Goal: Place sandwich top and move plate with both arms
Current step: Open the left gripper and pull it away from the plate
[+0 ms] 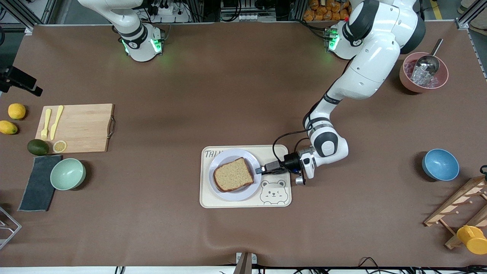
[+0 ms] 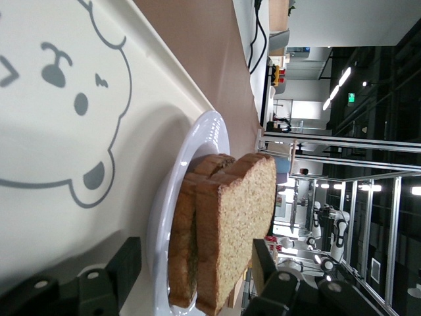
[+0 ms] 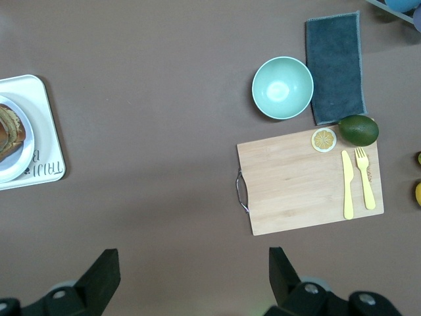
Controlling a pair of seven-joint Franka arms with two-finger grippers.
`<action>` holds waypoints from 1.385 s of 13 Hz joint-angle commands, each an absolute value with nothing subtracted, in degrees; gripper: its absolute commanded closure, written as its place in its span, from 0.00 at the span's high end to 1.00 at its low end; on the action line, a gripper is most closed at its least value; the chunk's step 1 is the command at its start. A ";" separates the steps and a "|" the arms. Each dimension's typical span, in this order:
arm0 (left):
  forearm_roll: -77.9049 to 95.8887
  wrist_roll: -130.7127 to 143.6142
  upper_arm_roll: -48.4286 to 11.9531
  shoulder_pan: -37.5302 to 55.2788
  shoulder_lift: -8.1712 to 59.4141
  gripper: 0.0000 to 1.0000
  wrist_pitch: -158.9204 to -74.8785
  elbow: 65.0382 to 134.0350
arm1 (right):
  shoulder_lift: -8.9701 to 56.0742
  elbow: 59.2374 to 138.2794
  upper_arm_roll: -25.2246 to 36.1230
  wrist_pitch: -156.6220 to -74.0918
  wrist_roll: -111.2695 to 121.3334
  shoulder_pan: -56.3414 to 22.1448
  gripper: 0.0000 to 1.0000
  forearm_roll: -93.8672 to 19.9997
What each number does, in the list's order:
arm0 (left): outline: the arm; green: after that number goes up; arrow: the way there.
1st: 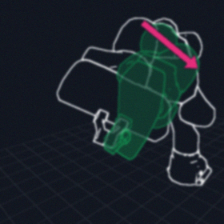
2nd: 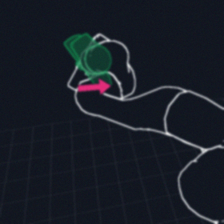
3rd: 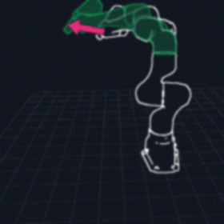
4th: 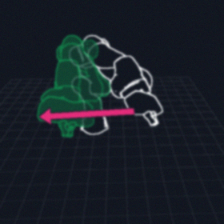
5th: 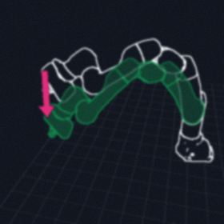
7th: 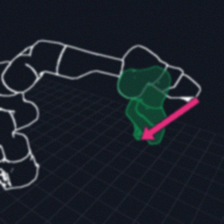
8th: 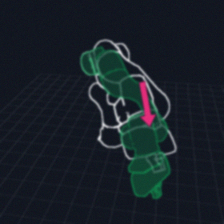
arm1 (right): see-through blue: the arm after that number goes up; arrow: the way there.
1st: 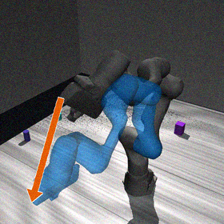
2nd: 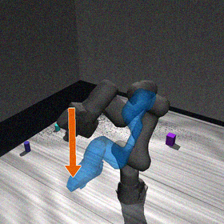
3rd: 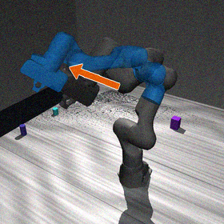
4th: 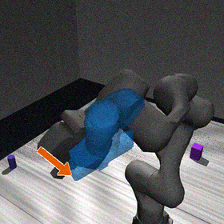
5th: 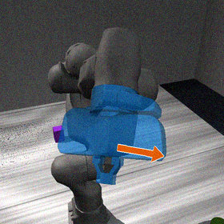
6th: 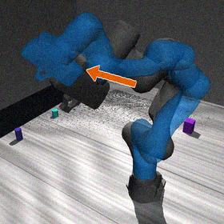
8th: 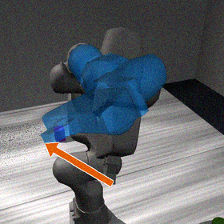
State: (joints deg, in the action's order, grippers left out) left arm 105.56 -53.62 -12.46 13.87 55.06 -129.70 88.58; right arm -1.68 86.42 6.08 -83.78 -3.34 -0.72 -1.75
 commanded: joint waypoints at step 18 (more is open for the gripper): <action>45.66 -12.85 -12.39 5.02 40.80 0.68 -132.48 88.68 | -1.58 85.78 6.06 -83.14 -3.78 -0.70 1.00 -1.41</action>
